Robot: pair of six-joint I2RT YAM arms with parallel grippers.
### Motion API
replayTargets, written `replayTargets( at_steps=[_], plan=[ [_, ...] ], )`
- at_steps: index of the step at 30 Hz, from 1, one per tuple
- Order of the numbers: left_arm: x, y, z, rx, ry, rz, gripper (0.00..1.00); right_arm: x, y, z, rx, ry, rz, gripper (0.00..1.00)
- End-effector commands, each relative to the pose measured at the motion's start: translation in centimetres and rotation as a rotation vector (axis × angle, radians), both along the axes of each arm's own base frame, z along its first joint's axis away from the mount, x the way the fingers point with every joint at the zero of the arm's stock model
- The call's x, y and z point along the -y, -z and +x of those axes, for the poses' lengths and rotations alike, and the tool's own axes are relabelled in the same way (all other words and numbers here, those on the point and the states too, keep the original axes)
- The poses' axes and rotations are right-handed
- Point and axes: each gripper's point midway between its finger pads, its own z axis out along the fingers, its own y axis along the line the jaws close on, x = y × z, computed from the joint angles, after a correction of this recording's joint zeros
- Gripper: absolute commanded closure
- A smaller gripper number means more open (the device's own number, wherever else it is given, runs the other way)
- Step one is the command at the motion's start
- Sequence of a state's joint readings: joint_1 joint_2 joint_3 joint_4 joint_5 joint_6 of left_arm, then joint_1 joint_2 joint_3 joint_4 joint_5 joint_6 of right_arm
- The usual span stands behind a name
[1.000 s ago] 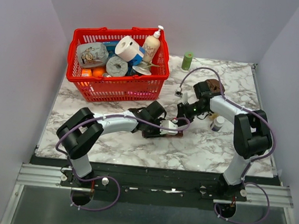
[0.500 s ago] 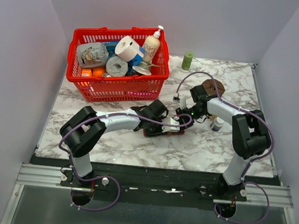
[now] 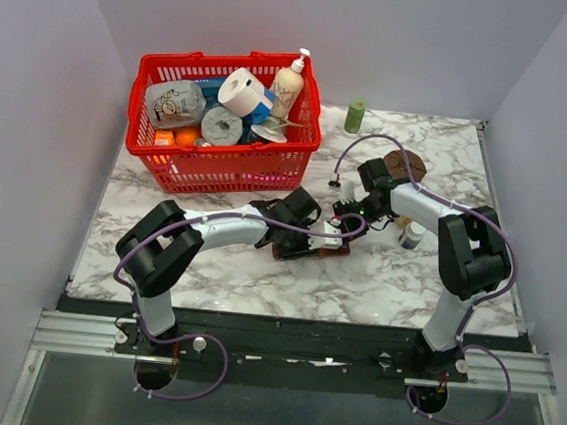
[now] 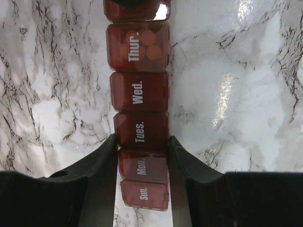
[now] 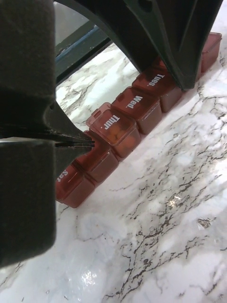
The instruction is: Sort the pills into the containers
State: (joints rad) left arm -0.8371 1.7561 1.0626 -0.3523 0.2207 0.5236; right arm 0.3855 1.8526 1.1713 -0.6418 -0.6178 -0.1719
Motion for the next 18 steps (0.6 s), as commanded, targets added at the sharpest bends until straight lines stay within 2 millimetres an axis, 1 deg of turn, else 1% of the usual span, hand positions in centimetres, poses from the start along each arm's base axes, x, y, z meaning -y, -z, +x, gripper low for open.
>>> replayTargets(
  at_steps=[1,2,3,4,6,7,9,10,13,16,18],
  plan=[
    [-1.2,1.8,-1.0,-0.08,-0.038,0.068,0.81,1.9,2.9,0.7,0.047,-0.001,-0.138,0.93],
    [-1.2,1.7,-1.0,-0.079,-0.04,0.067,0.81,1.4,2.2,0.6,0.051,-0.017,-0.101,0.93],
    [-1.2,1.7,-1.0,-0.077,-0.04,0.066,0.81,0.8,0.5,1.1,0.088,-0.026,-0.064,0.93],
    [-1.2,1.5,-1.0,-0.073,-0.04,0.062,0.8,0.0,-0.6,0.9,0.09,-0.046,-0.006,0.93],
    [-1.2,1.5,-1.0,-0.071,-0.04,0.062,0.8,-0.5,-2.4,1.2,0.131,-0.062,0.041,0.93],
    [-1.2,1.5,-1.0,-0.071,-0.038,0.063,0.8,-1.1,-3.8,0.9,0.145,-0.08,0.093,0.93],
    [-1.2,1.5,-1.0,-0.071,-0.038,0.063,0.8,-1.5,-4.6,0.6,0.151,-0.092,0.13,0.93],
    [-1.2,1.6,-1.0,-0.074,-0.038,0.064,0.8,-1.9,-5.1,0.2,0.141,-0.108,0.166,0.93],
    [-1.2,1.7,-1.0,-0.077,-0.04,0.069,0.8,-2.8,-5.6,-0.7,0.098,-0.129,0.23,0.93],
    [-1.2,1.7,-1.0,-0.08,-0.042,0.068,0.8,-3.4,-5.1,-1.4,0.032,-0.14,0.262,0.93],
    [-1.2,1.8,-1.0,-0.081,-0.043,0.068,0.8,-3.7,-4.4,-1.6,-0.014,-0.135,0.261,0.93]
  ],
)
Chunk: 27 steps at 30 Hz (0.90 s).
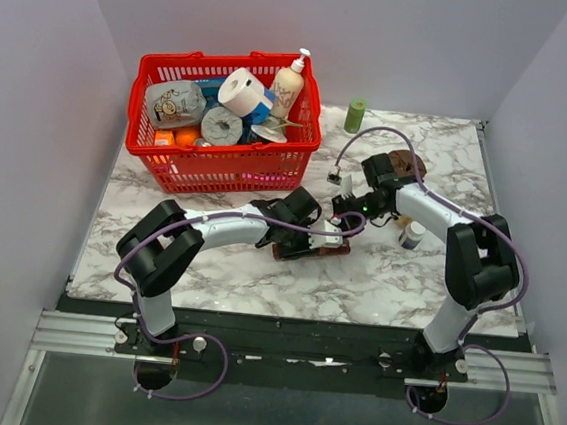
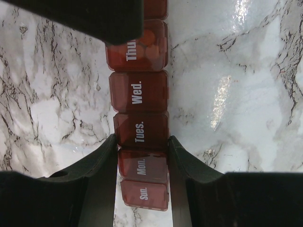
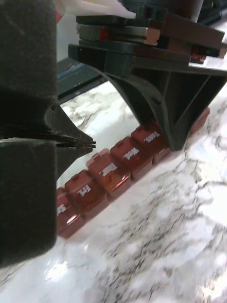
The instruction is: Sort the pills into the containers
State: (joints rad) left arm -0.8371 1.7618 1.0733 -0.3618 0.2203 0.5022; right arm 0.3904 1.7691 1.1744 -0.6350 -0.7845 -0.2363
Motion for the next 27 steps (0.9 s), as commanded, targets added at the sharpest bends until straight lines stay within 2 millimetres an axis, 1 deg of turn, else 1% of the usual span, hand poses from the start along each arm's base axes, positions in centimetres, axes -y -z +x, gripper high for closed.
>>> replayTargets(
  at_steps=[1,2,3,6,10,13,14,16,18,19,20,22,24,27],
  plan=[
    [-1.3,1.8,-1.0,-0.071,-0.026,0.07,0.8,-1.6,0.3,-1.2,-0.101,-0.049,0.065,0.93],
    [-1.3,1.9,-1.1,-0.073,-0.024,0.072,0.8,-1.6,0.8,-1.2,-0.116,-0.043,0.053,0.93],
    [-1.3,1.9,-1.0,-0.072,-0.026,0.071,0.8,-1.4,1.8,-1.3,-0.142,-0.036,0.027,0.93],
    [-1.3,1.9,-1.0,-0.072,-0.029,0.071,0.8,-0.7,4.1,-1.3,-0.176,-0.008,-0.056,0.93],
    [-1.3,1.9,-1.0,-0.075,-0.029,0.075,0.8,0.9,6.5,-0.4,-0.155,0.054,-0.2,0.93],
    [-1.3,1.9,-1.0,-0.077,-0.03,0.076,0.8,1.5,7.3,0.2,-0.137,0.084,-0.251,0.93],
    [-1.3,1.9,-1.0,-0.076,-0.032,0.074,0.8,1.4,7.2,0.2,-0.136,0.083,-0.246,0.93],
    [-1.3,1.9,-1.0,-0.077,-0.032,0.078,0.8,0.7,6.4,0.0,-0.147,0.065,-0.199,0.93],
    [-1.4,2.0,-1.0,-0.076,-0.03,0.078,0.8,-0.3,4.3,-0.1,-0.125,0.014,-0.111,0.93],
    [-1.4,2.0,-1.0,-0.076,-0.03,0.078,0.8,-1.4,2.6,-0.7,-0.14,-0.027,-0.019,0.93],
    [-1.4,1.9,-1.0,-0.073,-0.029,0.078,0.8,-1.9,0.6,-0.7,-0.105,-0.072,0.036,0.93],
    [-1.4,1.9,-1.0,-0.074,-0.029,0.079,0.8,-2.6,-1.6,-1.1,-0.079,-0.114,0.11,0.93],
    [-1.4,1.9,-1.0,-0.072,-0.031,0.078,0.8,-2.4,-2.8,-1.0,-0.02,-0.129,0.125,0.92],
    [-1.4,1.9,-0.9,-0.071,-0.03,0.078,0.79,-1.8,-2.9,-0.8,0.026,-0.125,0.096,0.91]
  ],
)
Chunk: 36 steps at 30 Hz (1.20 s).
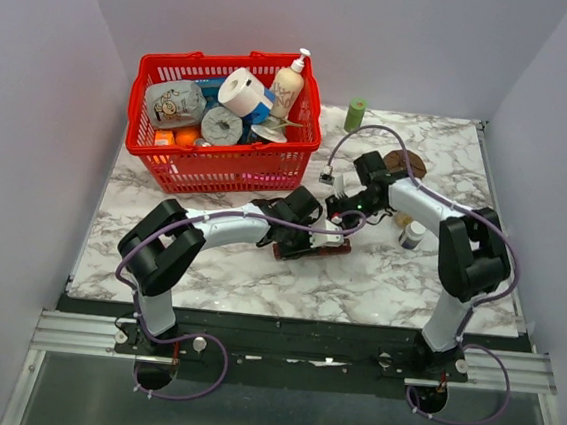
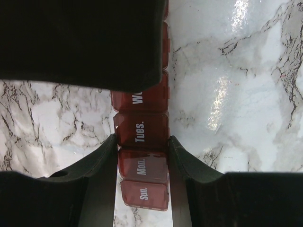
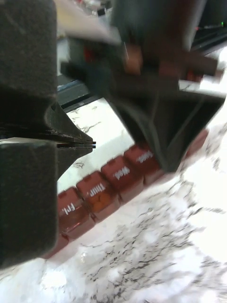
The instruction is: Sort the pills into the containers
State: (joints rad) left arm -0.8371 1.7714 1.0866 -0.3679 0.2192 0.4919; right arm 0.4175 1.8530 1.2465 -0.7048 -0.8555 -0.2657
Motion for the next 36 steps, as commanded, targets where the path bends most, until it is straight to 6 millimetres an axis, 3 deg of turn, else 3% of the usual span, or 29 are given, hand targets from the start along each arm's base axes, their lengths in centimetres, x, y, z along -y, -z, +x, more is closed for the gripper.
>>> replayTargets(
  at_steps=[1,4,5,7,8,9,14,17,20,21,23,24,26,27,28,29,30,33,36],
  plan=[
    [-1.5,1.7,-1.0,-0.063,-0.022,0.073,0.78,0.2,-3.1,0.4,0.113,-0.041,0.059,0.91],
    [-1.4,1.3,-0.8,-0.047,-0.033,0.059,0.58,1.3,-3.5,1.4,0.155,-0.01,0.043,0.9],
    [-1.3,1.1,-0.7,-0.04,-0.039,0.052,0.42,1.5,-3.7,1.7,0.174,-0.005,0.042,0.9],
    [-1.2,0.2,-0.3,-0.017,-0.063,0.031,0.26,2.5,-4.3,2.5,0.221,0.026,0.022,0.88],
    [-1.2,-0.1,-0.2,-0.01,-0.07,0.028,0.09,2.7,-4.6,2.9,0.247,0.034,0.02,0.86],
    [-1.0,-0.9,0.0,0.001,-0.074,0.011,0.01,3.0,-5.0,3.1,0.267,0.041,0.021,0.85],
    [-0.7,-3.8,0.3,0.052,-0.107,-0.062,0.01,5.5,-7.5,4.8,0.384,0.118,0.019,0.78],
    [-1.0,-6.6,0.2,0.101,-0.136,-0.131,0.01,7.3,-9.8,5.7,0.488,0.165,0.008,0.73],
    [-1.6,-10.2,-0.1,0.164,-0.178,-0.238,0.01,9.6,-12.9,6.7,0.631,0.227,-0.025,0.61],
    [-2.4,-11.8,-0.5,0.197,-0.199,-0.289,0.01,10.3,-14.0,6.9,0.677,0.249,-0.03,0.53],
    [-2.7,-14.4,-0.4,0.234,-0.251,-0.396,0.01,12.1,-17.1,7.4,0.804,0.319,-0.048,0.42],
    [-3.6,-16.2,-1.0,0.265,-0.272,-0.466,0.01,12.7,-18.2,7.6,0.85,0.343,-0.053,0.28],
    [-4.7,-19.2,-0.4,0.328,-0.337,-0.596,0.01,14.4,-21.1,7.9,0.991,0.423,-0.073,0.1],
    [-5.8,-22.1,-1.0,0.359,-0.386,-0.707,0.01,14.9,-22.0,7.9,1.032,0.454,-0.073,0.01],
    [-7.3,-23.1,-0.2,0.406,-0.477,-0.766,0.01,15.5,-22.1,7.8,1.052,0.487,-0.078,0.0],
    [-8.4,-24.2,-0.1,0.429,-0.535,-0.811,0.01,16.5,-24.5,8.0,1.123,0.598,-0.066,0.0],
    [-10.1,-26.9,-0.5,0.487,-0.585,-0.904,0.01,17.1,-25.1,8.1,1.136,0.671,-0.062,0.0],
    [-13.6,-29.2,-0.7,0.555,-0.727,-0.985,0.01,18.7,-26.2,8.5,1.074,0.868,-0.06,0.0],
    [-15.8,-29.3,-0.7,0.579,-0.824,-0.935,0.01,19.4,-26.9,8.0,1.004,1.002,-0.026,0.0]
  ],
)
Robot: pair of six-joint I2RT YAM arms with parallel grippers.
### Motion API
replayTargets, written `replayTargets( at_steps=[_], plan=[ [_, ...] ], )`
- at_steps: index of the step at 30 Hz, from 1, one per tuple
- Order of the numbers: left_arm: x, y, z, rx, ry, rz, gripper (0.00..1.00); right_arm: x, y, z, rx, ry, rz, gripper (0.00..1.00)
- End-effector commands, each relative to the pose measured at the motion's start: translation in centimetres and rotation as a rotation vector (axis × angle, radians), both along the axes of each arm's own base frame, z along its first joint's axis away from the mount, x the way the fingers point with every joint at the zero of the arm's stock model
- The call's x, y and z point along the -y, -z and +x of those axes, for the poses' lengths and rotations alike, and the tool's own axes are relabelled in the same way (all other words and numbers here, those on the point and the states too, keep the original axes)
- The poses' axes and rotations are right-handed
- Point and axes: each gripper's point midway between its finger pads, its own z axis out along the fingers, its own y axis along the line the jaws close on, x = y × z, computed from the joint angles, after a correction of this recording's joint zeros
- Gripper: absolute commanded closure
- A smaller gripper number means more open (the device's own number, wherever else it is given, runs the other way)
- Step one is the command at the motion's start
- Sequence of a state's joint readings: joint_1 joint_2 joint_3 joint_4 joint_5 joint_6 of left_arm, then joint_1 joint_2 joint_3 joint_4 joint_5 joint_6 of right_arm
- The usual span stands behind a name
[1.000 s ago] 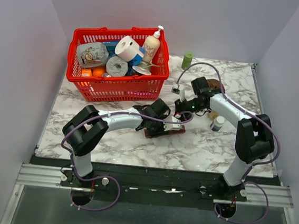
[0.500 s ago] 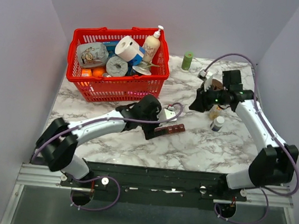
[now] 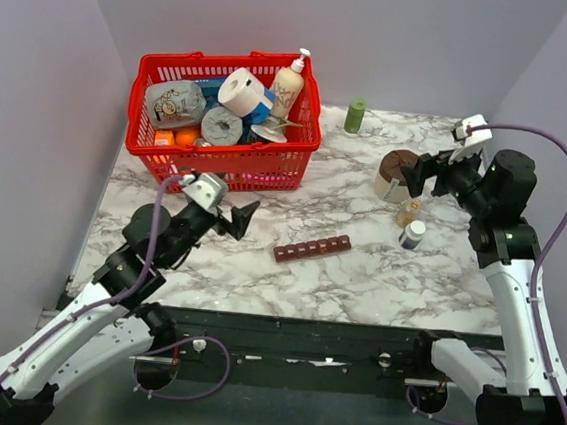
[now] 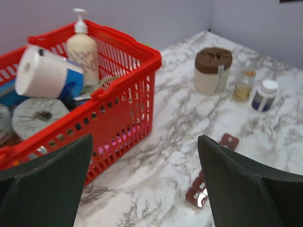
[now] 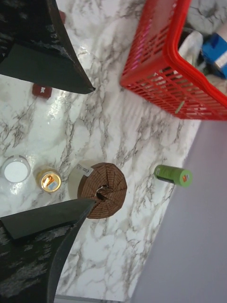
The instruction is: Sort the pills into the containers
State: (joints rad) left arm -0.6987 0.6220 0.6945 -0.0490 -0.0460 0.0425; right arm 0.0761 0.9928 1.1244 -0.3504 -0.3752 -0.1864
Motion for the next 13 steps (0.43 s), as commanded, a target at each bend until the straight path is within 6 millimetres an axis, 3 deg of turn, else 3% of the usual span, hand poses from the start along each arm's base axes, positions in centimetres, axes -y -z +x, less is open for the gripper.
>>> replayTargets(
  at_steps=[1,4,8,13],
  plan=[
    [-4.1,-1.0,0.8,-0.058,-0.224,-0.079,0.01,2.5,-1.4,0.7,-0.015,0.235,0.181,0.0],
    [-5.0,-0.3,0.9,-0.094,-0.273,-0.045,0.01,3.3,-3.1,0.1,0.017,0.286,0.224,0.0],
    [-4.8,0.4,0.8,-0.118,-0.262,-0.031,0.01,4.2,-3.8,-0.1,0.031,0.346,0.231,0.0],
    [-4.5,0.6,0.8,-0.118,-0.248,-0.032,0.01,4.1,-4.0,-0.3,0.038,0.332,0.225,0.0]
  ],
)
